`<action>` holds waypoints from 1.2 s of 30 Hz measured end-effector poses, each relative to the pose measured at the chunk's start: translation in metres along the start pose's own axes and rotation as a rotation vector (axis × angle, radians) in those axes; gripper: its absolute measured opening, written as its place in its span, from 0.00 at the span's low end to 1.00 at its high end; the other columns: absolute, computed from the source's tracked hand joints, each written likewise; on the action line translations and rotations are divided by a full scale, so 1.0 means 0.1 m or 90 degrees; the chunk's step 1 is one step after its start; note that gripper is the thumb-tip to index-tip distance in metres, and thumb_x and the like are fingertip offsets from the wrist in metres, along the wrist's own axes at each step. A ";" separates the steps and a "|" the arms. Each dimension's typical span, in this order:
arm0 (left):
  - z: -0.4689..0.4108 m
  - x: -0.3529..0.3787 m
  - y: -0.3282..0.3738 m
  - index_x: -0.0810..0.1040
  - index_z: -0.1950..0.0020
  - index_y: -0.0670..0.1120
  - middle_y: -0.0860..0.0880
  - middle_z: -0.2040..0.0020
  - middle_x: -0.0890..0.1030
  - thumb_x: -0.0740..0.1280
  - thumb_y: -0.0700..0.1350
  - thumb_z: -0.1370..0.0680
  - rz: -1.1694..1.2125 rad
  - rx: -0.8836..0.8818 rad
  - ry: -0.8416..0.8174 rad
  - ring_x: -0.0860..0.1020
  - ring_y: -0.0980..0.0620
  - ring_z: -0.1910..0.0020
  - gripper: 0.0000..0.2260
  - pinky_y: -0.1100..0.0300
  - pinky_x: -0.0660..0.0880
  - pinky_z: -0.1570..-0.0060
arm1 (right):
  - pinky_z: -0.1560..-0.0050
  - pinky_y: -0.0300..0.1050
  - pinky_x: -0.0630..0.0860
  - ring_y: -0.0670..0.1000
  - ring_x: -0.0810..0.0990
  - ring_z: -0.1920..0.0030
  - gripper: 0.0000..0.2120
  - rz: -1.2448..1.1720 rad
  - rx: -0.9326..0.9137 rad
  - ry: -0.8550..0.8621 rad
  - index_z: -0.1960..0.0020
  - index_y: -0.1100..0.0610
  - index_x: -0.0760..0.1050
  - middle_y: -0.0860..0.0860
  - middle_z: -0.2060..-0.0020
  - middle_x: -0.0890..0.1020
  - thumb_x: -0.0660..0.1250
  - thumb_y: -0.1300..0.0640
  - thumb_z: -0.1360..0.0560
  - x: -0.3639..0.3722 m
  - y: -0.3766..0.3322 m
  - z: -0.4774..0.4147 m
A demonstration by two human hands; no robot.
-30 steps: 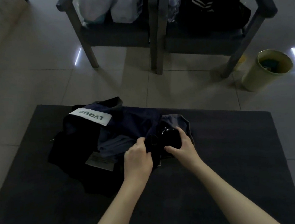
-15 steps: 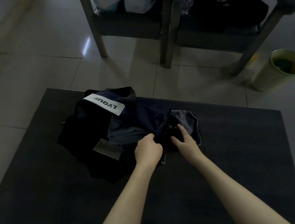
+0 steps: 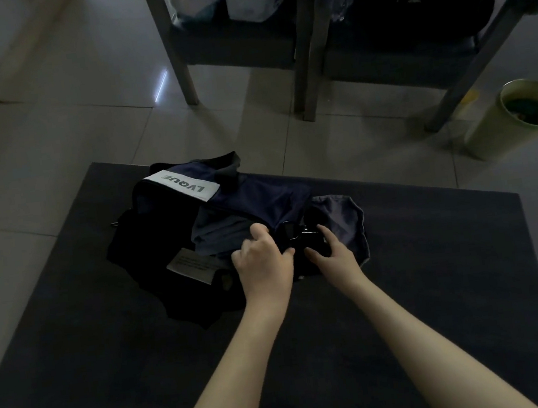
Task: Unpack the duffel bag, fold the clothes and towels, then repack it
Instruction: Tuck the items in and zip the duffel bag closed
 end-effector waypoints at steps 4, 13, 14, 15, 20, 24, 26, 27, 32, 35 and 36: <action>0.06 0.05 0.00 0.73 0.43 0.39 0.46 0.66 0.81 0.79 0.54 0.37 -0.189 0.104 0.118 0.80 0.47 0.66 0.30 0.52 0.73 0.60 | 0.44 0.38 0.70 0.51 0.73 0.37 0.31 -0.001 -0.015 0.010 0.25 0.51 0.59 0.53 0.35 0.73 0.67 0.53 0.24 -0.03 0.00 0.04; 0.00 -0.03 0.02 0.81 0.58 0.47 0.49 0.68 0.79 0.70 0.45 0.26 -0.217 0.186 0.253 0.76 0.47 0.63 0.03 0.53 0.67 0.59 | 0.44 0.37 0.72 0.50 0.73 0.36 0.30 -0.043 -0.027 0.009 0.25 0.52 0.60 0.53 0.34 0.73 0.67 0.55 0.24 -0.04 -0.02 0.04; -0.01 -0.04 0.04 0.82 0.57 0.47 0.49 0.65 0.79 0.70 0.45 0.26 -0.203 0.190 0.259 0.76 0.47 0.60 0.03 0.52 0.67 0.58 | 0.45 0.37 0.71 0.50 0.73 0.37 0.30 -0.044 -0.027 0.009 0.25 0.52 0.60 0.53 0.34 0.73 0.67 0.54 0.24 -0.04 -0.02 0.02; 0.00 -0.05 0.05 0.83 0.55 0.47 0.49 0.63 0.79 0.70 0.46 0.26 -0.188 0.192 0.264 0.76 0.47 0.57 0.03 0.52 0.67 0.57 | 0.46 0.36 0.71 0.49 0.73 0.37 0.30 -0.045 -0.028 0.010 0.25 0.52 0.60 0.52 0.34 0.73 0.68 0.54 0.24 -0.04 -0.03 0.00; 0.10 -0.11 0.13 0.82 0.52 0.46 0.46 0.56 0.81 0.62 0.47 0.23 -0.066 0.159 0.225 0.79 0.45 0.54 0.09 0.49 0.73 0.56 | 0.42 0.51 0.78 0.51 0.76 0.40 0.29 -0.119 -0.009 0.026 0.26 0.49 0.62 0.53 0.36 0.75 0.68 0.51 0.25 0.00 -0.01 -0.10; 0.18 -0.17 0.18 0.81 0.53 0.43 0.47 0.64 0.82 0.58 0.47 0.21 0.086 0.161 0.173 0.81 0.50 0.66 0.14 0.55 0.78 0.68 | 0.42 0.47 0.77 0.51 0.75 0.39 0.29 -0.168 0.024 0.052 0.26 0.51 0.62 0.53 0.36 0.75 0.68 0.52 0.24 0.13 0.01 -0.12; 0.22 -0.21 0.22 0.81 0.52 0.42 0.48 0.64 0.83 0.57 0.47 0.21 0.117 0.166 0.164 0.81 0.52 0.66 0.14 0.58 0.79 0.68 | 0.42 0.45 0.76 0.51 0.75 0.38 0.29 -0.173 0.022 0.056 0.26 0.51 0.62 0.52 0.36 0.75 0.68 0.53 0.24 0.21 -0.03 -0.12; 0.23 -0.23 0.25 0.81 0.51 0.42 0.48 0.64 0.83 0.58 0.47 0.20 0.125 0.166 0.154 0.82 0.52 0.66 0.14 0.58 0.79 0.68 | 0.43 0.43 0.74 0.51 0.74 0.37 0.29 -0.174 0.019 0.053 0.26 0.51 0.61 0.51 0.36 0.75 0.67 0.54 0.24 0.25 -0.06 -0.12; 0.13 -0.27 0.29 0.81 0.49 0.40 0.44 0.63 0.83 0.64 0.43 0.20 0.125 0.131 0.104 0.83 0.46 0.65 0.09 0.59 0.75 0.67 | 0.45 0.49 0.76 0.54 0.76 0.38 0.22 -0.309 0.082 -0.037 0.27 0.48 0.63 0.52 0.36 0.75 0.59 0.49 0.20 0.36 -0.03 -0.15; 0.13 -0.27 0.33 0.81 0.48 0.40 0.45 0.63 0.83 0.64 0.43 0.20 0.146 0.153 0.103 0.83 0.48 0.64 0.09 0.61 0.74 0.66 | 0.56 0.41 0.76 0.52 0.78 0.44 0.16 -0.333 0.113 -0.057 0.33 0.53 0.67 0.52 0.42 0.77 0.57 0.48 0.19 0.30 0.07 -0.11; 0.16 -0.25 0.36 0.81 0.48 0.41 0.45 0.63 0.83 0.63 0.43 0.20 0.150 0.165 0.104 0.83 0.48 0.64 0.09 0.61 0.76 0.66 | 0.61 0.38 0.75 0.51 0.79 0.49 0.13 -0.331 0.123 -0.064 0.37 0.53 0.69 0.52 0.47 0.78 0.56 0.49 0.18 0.30 0.07 -0.09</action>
Point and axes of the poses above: each hand's wrist, its own z-axis away from the middle knuckle, its own x-axis out of the palm, y = z × x, the point moved 2 cm from there along -z, towards the middle knuckle
